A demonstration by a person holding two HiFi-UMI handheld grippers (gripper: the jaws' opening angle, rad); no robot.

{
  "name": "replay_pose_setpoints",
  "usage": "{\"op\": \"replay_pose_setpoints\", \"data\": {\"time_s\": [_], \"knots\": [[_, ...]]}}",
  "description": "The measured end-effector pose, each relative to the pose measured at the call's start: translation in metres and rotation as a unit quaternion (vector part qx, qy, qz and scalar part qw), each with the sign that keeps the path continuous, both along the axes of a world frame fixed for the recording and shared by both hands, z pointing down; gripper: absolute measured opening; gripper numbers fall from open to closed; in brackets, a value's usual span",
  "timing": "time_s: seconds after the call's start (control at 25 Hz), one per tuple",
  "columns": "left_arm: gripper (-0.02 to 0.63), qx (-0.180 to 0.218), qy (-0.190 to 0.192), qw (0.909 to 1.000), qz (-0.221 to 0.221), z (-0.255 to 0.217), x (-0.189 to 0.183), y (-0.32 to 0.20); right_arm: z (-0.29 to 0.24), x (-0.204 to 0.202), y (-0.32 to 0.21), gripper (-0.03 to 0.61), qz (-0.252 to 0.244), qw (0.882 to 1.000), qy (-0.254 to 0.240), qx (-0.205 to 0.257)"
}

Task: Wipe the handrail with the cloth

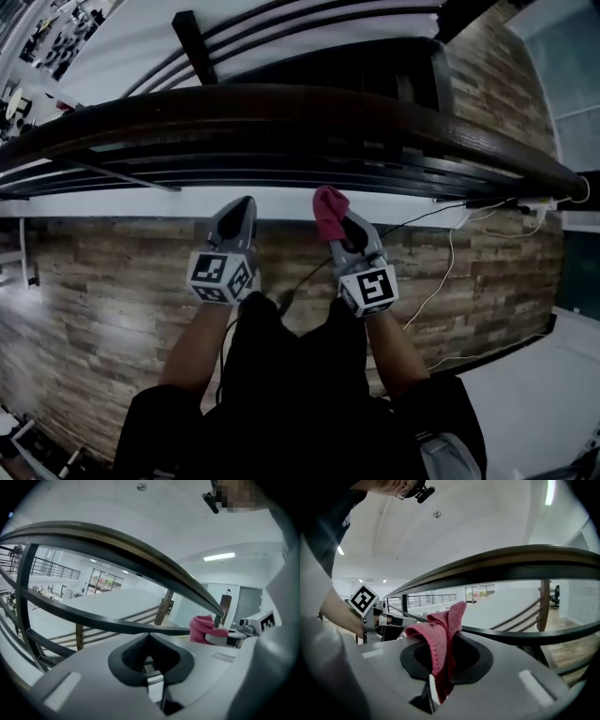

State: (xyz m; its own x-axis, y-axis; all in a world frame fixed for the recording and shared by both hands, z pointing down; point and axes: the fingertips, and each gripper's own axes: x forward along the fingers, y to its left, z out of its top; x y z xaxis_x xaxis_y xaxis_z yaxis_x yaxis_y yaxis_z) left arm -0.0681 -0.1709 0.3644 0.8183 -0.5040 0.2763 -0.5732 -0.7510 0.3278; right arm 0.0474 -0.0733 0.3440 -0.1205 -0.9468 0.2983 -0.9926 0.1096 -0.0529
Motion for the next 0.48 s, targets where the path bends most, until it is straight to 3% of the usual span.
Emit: {"op": "replay_pose_setpoints", "data": {"time_s": [0.24, 0.48], "knots": [[0.0, 0.006, -0.01, 0.9962, 0.087, 0.031, 0.053, 0.015, 0.037, 0.041, 0.024, 0.051, 0.066, 0.998, -0.016, -0.004], [0.0, 0.008, 0.01, 0.9888, 0.148, 0.053, 0.146, 0.057, 0.078, 0.112, 0.071, 0.051, 0.096, 0.995, 0.011, -0.017]]}}
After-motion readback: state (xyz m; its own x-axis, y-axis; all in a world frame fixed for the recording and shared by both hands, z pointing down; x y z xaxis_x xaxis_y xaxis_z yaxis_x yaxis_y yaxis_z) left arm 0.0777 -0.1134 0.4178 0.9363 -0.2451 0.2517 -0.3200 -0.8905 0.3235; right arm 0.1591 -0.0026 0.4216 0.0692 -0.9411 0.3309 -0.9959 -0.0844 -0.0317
